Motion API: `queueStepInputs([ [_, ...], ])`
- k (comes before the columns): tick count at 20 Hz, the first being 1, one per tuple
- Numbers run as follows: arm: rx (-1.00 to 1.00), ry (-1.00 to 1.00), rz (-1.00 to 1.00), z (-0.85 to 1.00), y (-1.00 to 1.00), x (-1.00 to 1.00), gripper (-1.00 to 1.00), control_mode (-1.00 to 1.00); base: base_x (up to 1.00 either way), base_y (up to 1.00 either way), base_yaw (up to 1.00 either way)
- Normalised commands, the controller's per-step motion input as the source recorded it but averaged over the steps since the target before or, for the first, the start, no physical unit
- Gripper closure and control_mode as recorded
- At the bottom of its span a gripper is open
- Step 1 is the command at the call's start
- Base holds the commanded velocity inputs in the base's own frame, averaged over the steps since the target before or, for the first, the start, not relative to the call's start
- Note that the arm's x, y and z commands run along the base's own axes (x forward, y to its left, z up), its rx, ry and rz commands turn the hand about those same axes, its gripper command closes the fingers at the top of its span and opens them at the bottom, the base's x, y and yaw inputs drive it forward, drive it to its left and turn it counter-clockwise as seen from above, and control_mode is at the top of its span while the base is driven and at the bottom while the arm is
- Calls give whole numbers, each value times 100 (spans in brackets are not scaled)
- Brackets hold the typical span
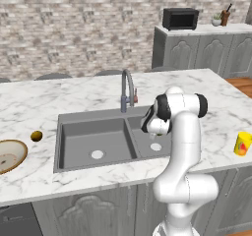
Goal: Remove the kiwi and lemon from the sink. Then move the bowl and cup from the counter to the sink for washing.
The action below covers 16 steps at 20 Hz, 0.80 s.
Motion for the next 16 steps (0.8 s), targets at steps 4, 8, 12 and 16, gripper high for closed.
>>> queueStepInputs([
  [4,0,0,0,-7,-6,10,-100,-100,0,0,0],
  [8,0,0,0,-7,-2,15,-100,-100,0,0,0],
  [12,0,0,0,-7,0,18,-100,-100,0,0,0],
  [16,0,0,0,-8,0,14,-100,-100,0,0,0],
])
